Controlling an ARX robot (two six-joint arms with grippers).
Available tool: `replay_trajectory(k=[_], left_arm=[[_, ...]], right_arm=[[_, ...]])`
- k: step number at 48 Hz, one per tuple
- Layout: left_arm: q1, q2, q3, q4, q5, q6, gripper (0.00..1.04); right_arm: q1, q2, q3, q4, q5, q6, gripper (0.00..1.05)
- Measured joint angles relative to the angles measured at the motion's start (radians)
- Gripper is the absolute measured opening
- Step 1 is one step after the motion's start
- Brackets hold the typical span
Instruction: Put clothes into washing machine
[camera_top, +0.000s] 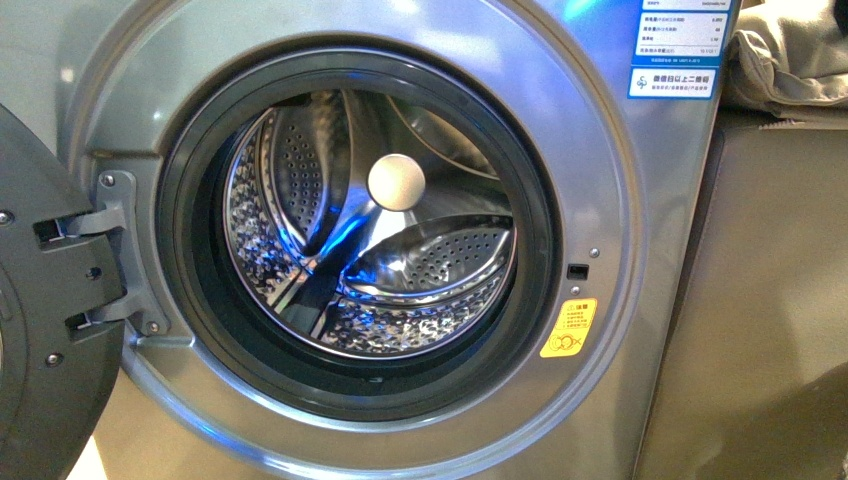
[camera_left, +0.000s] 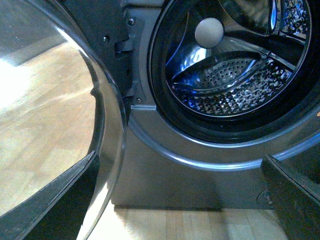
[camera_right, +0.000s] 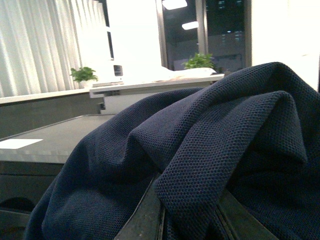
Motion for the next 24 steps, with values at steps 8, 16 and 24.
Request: replay_trajectory(k=[8,16,24], left_arm=[[0.0,0.0,0.0,0.0,0.0,0.0,0.98],[0.0,0.0,0.0,0.0,0.0,0.0,0.98],[0.0,0.0,0.0,0.0,0.0,0.0,0.98]], right_arm=[[0.202,0.044,0.087,-0.064,0.095,-0.077,0.13],[0.372,0.113,0.139,-0.091,0.155,-0.124,0.13],[0.481,0.199,0.169,-0.095,0.192,-0.125,0.13]])
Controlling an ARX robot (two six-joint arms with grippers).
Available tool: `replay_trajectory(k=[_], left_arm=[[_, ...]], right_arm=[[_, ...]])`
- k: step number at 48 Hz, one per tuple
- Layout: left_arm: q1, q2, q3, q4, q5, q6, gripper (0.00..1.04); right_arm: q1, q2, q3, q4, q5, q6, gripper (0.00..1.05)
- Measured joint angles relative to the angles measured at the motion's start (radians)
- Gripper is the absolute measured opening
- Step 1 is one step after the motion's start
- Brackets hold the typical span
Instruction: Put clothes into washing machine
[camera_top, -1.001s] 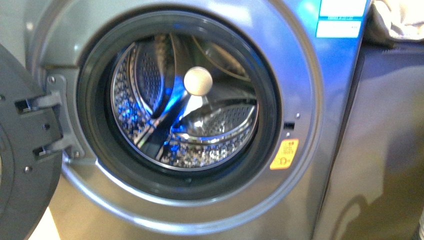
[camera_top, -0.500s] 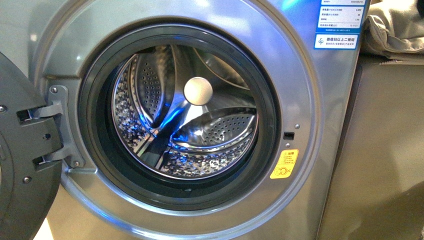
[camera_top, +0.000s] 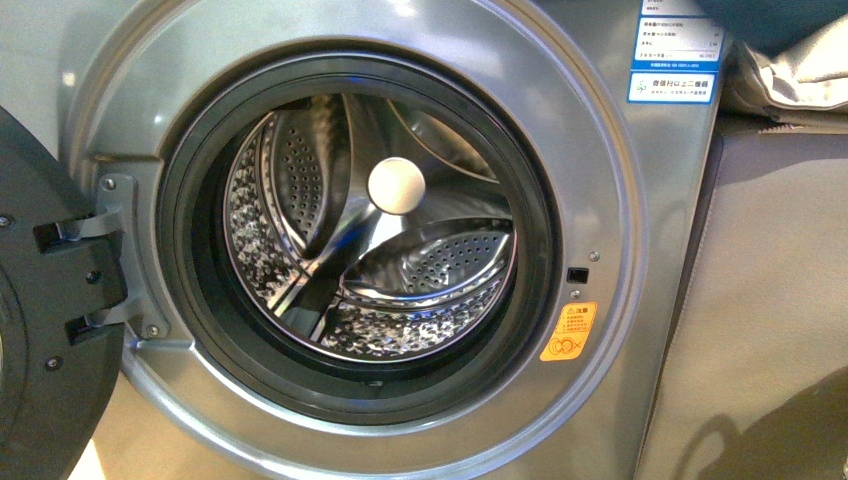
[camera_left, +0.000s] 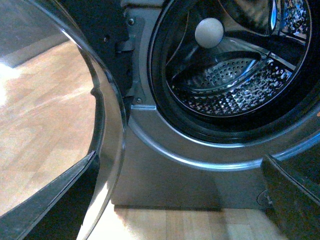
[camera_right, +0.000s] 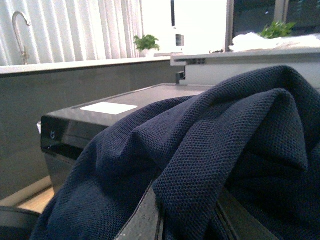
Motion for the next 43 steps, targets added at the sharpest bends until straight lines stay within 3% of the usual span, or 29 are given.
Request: replay_trajectory(k=[10,38,41,43], left_arm=[[0.0,0.0,0.0,0.0,0.001,0.0,0.98],[0.0,0.0,0.0,0.0,0.0,0.0,0.98],[0.027,0.009,0.004,-0.015,0.073,-0.037,0.98],[0.066,0.028,0.01,-0.02,0.181,-0.098,0.98]], right_arm=[[0.055,0.145,0.043,0.116,0.003,0.002,0.13],[0.058,0.203,0.041,0.117,0.004,0.002,0.13],[0.058,0.203,0.041,0.117,0.004,0.002,0.13],[0.058,0.203,0.041,0.117,0.004,0.002,0.13]])
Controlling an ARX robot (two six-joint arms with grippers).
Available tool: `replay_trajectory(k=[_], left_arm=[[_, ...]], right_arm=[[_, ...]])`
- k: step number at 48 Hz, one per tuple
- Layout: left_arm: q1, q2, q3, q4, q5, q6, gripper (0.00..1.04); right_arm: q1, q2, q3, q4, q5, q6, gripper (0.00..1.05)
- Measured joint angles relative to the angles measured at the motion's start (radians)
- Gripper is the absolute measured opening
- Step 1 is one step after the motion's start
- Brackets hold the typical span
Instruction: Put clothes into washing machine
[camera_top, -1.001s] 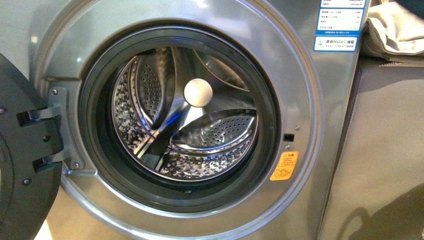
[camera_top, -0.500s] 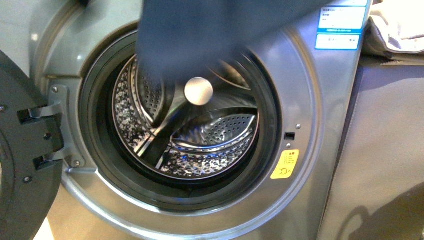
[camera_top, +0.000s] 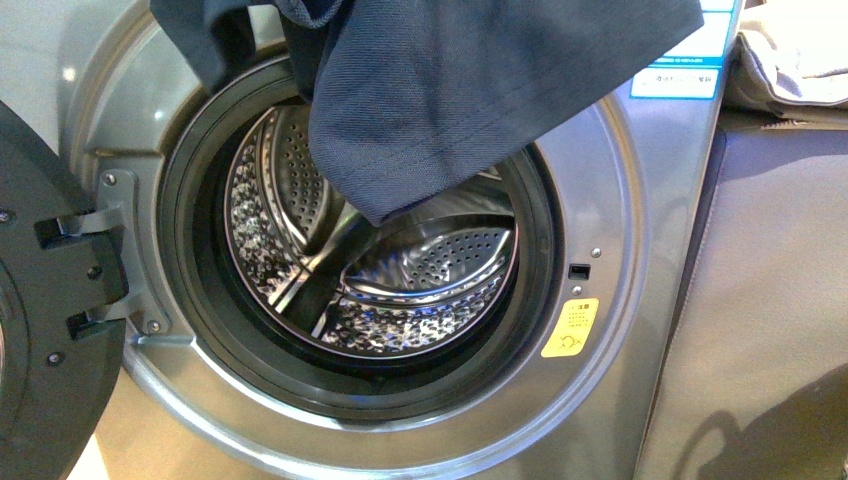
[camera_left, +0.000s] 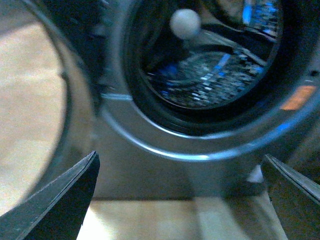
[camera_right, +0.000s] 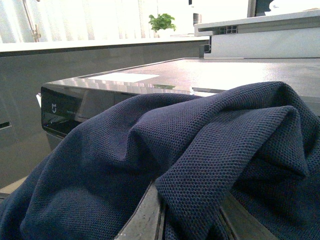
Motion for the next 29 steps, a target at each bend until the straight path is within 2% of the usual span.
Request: replay_trajectory(k=[2,5,11,15,20,29], left_arm=[[0.055,0.029,0.008,0.012,0.101,-0.065,0.98],[0.13,0.061,0.03,0.048,0.182,-0.108,0.98],[0.268,0.157,0.09,0.175,0.315,-0.146,0.98],[0.328,0.256,0.143,0.276,0.386,-0.167,0.98],[0.322,0.378,0.228,0.375,0.404,-0.176,0.98],[0.19,0.547,0.401,0.459,0.356,-0.159,0.98]], right_arm=[[0.0,0.0,0.0,0.0,0.0,0.0,0.13],[0.0,0.0,0.0,0.0,0.0,0.0,0.13],[0.0,0.0,0.0,0.0,0.0,0.0,0.13],[0.0,0.0,0.0,0.0,0.0,0.0,0.13],[0.0,0.0,0.0,0.0,0.0,0.0,0.13],[0.0,0.0,0.0,0.0,0.0,0.0,0.13]])
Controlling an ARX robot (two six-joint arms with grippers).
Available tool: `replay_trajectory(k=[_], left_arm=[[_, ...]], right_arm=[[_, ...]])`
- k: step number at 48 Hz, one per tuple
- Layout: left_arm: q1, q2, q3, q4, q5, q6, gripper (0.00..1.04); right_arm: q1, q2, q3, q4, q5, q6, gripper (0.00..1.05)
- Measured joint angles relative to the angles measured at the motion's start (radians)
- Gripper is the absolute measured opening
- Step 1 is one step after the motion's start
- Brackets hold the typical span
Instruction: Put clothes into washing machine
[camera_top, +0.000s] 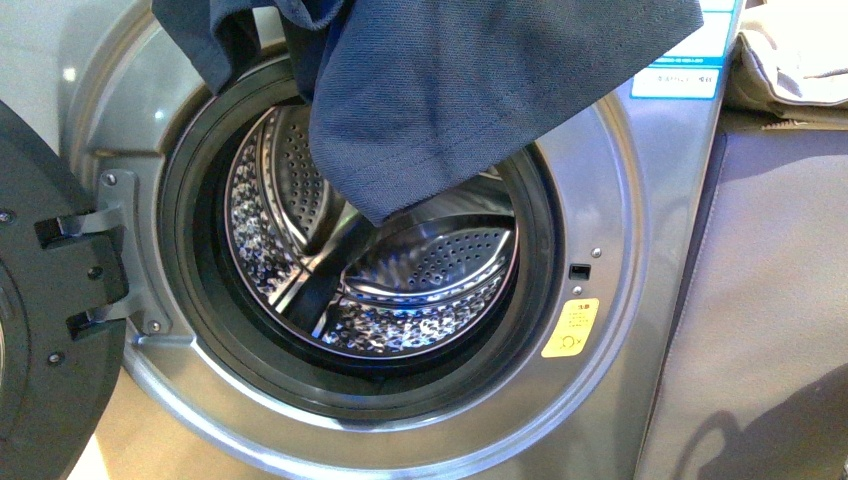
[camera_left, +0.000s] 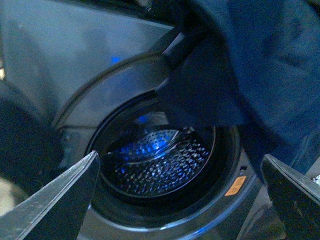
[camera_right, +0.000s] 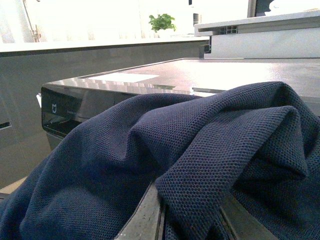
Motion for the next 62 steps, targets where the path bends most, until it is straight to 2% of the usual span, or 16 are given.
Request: replay_trajectory(k=[10,26,36,47,52,62], left_arm=[[-0.194,0.196,0.231,0.022,-0.061,0.057,0.98],[-0.429,0.476,0.488,-0.008,-0.142,0.182,0.98],[-0.506,0.624,0.589,-0.001,-0.143,0.202,0.98],[-0.561,0.71,0.605,0.065,-0.174,0.205,0.98],[-0.59,0.733,0.605,0.13,-0.185,0.205,0.98],[-0.649,0.777,0.596,0.319,-0.268,0.204,0.98]], right_arm=[[0.0,0.0,0.0,0.0,0.0,0.0,0.13],[0.0,0.0,0.0,0.0,0.0,0.0,0.13],[0.0,0.0,0.0,0.0,0.0,0.0,0.13],[0.0,0.0,0.0,0.0,0.0,0.0,0.13],[0.0,0.0,0.0,0.0,0.001,0.0,0.13],[0.0,0.0,0.0,0.0,0.003,0.0,0.13]])
